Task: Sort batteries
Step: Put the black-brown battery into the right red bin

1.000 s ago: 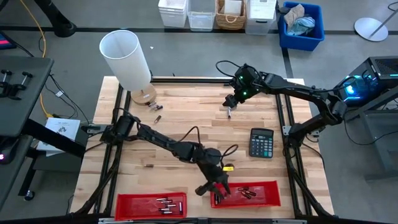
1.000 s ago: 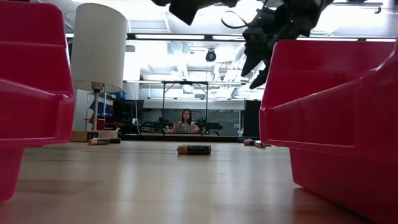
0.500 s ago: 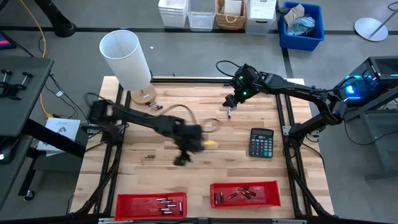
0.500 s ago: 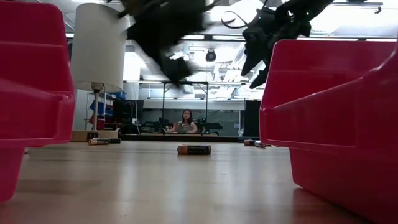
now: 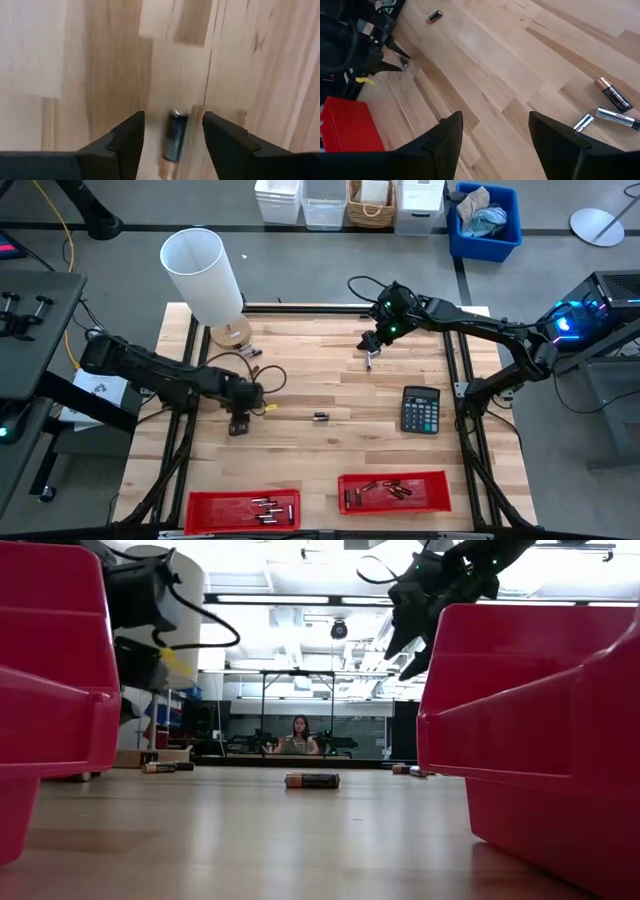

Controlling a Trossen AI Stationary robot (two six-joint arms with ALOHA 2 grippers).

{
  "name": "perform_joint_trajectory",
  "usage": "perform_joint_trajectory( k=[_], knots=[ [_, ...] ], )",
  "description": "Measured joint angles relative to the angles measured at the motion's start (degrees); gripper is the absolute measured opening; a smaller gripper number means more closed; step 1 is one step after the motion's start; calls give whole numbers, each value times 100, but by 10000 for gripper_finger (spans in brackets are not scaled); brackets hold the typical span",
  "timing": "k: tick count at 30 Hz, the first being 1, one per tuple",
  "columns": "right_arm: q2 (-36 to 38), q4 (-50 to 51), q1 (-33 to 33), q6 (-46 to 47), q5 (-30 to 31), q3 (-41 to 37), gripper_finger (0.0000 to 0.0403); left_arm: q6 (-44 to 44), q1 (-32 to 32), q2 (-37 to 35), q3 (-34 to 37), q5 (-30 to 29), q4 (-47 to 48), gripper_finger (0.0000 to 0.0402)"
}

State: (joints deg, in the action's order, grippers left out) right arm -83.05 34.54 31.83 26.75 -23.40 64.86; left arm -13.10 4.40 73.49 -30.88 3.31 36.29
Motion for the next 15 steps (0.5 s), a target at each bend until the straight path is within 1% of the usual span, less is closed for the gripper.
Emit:
perform_joint_trajectory(
  k=[4,6,10,12,15],
  knots=[
    [0,-13,0,-6,2,0,222,56,0,118,17,-102,-2,188],
    [0,-13,-2,-16,2,0,222,18,0,288,-9,-221,3,188],
    [0,-16,-2,-26,4,0,222,0,-134,687,-52,-191,22,179],
    [0,-15,-2,-23,13,0,222,22,-167,809,-82,-190,28,158],
    [0,-15,0,-23,24,0,222,57,-174,822,-94,-254,56,97]
  ],
)
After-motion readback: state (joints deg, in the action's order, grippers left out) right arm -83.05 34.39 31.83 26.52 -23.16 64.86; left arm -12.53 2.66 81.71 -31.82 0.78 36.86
